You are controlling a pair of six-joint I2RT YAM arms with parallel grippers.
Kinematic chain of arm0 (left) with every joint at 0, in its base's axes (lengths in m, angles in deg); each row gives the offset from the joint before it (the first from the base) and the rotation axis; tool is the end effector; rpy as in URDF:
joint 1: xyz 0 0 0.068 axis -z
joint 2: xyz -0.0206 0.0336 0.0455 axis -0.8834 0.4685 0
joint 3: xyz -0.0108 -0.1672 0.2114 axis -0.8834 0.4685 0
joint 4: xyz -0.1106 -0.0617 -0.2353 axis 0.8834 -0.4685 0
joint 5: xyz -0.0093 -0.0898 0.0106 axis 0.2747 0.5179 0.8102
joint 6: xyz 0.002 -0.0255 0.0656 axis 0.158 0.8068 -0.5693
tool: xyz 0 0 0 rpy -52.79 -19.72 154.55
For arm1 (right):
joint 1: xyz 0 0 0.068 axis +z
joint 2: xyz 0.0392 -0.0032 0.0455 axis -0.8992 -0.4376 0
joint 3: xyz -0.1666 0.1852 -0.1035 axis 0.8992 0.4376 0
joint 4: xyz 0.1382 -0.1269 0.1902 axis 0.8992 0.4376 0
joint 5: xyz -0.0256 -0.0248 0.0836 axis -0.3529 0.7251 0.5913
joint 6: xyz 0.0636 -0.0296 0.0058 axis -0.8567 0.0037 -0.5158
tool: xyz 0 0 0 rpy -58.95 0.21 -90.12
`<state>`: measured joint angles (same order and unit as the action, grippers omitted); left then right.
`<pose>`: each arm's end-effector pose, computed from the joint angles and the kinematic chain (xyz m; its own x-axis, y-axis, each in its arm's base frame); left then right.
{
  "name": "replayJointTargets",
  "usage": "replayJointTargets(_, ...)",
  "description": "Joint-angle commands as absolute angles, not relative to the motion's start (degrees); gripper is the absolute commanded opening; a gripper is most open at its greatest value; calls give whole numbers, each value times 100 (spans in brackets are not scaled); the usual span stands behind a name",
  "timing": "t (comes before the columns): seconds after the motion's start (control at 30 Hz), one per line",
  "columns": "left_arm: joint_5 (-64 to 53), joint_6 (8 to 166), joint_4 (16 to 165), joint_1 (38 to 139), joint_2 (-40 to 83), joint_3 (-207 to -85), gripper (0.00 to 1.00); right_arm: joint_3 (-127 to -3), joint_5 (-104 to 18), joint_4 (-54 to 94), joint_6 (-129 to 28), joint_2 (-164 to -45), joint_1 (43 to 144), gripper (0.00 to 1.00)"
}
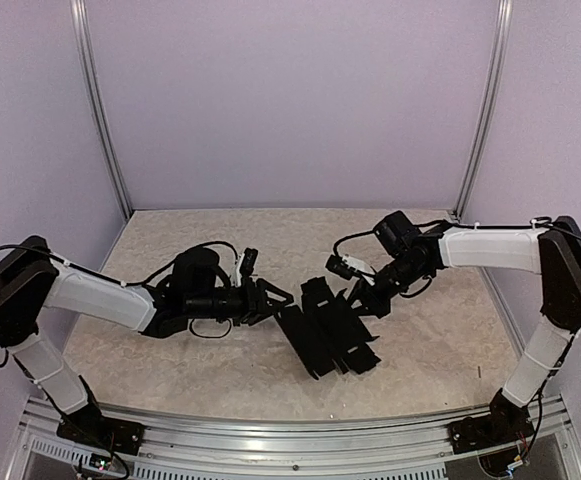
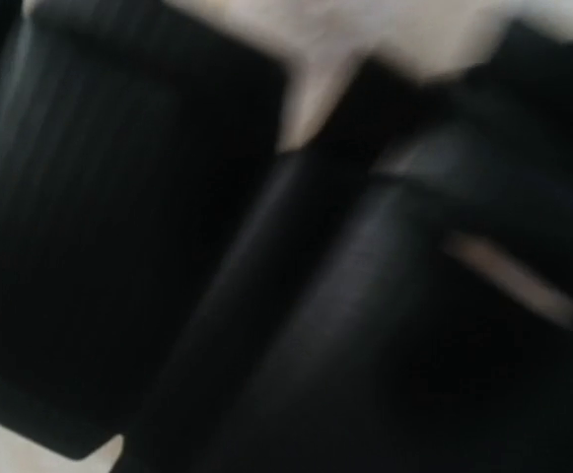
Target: Fold the paper box
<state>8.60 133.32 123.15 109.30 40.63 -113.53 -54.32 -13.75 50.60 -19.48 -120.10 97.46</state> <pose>0.2251 -0.2755 0.1594 -0.9029 -0.1756 -0.3924 0.2970 0.4053 -0.8646 0.2742 0.2218 0.1845 -0.4056 -0.6581 -0.6344 -0.9139 0.2776 0.2963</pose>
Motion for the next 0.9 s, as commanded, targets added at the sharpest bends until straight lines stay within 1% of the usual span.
replayJointTargets(0.0, 411, 11869, 10021, 10839, 4032, -11975, 45, -5323, -756, 4872, -2010, -12640, 9769, 0)
replayJointTargets(0.1, 247, 11511, 9440, 10817, 4225, -12355, 48, -5195, -743, 4581, -2153, -12848, 9771, 0)
replayJointTargets(0.2, 168, 11329, 9170, 10723, 4335, -12544, 50, -5149, -896, 4388, -2241, -12981, 9769, 0)
replayJointTargets(0.27, 208, 11249, 9102, 10628, 4383, -12610, 51, -5159, -1073, 4294, -2320, -13044, 9769, 0)
replayJointTargets(0.33, -15, 11028, 8920, 10601, 4370, -12746, 52, -5168, -1294, 4209, -2388, -13120, 9773, 0)
replayJointTargets(0.43, -184, 10640, 8446, 10509, 4416, -13194, 52, -5173, -1692, 4127, -2454, -13293, 9771, 0)
replayJointTargets(0.5, 20, 10380, 8396, 10383, 4559, -13454, 52, -5219, -1811, 4172, -2449, -13469, 9771, 0)
replayJointTargets(0.63, 492, 9944, 8082, 10198, 5151, -14162, 46, -5258, -1917, 4216, -2484, -13670, 9767, 0)
replayJointTargets(0.77, 1016, 9708, 7801, 10232, 5787, -14675, 51, -5230, -1974, 4216, -2470, -13753, 9763, 0)
replayJointTargets(0.87, 1247, 9701, 7866, 10302, 5992, -14734, 52, -5233, -2009, 4221, -2468, -13801, 9763, 0)
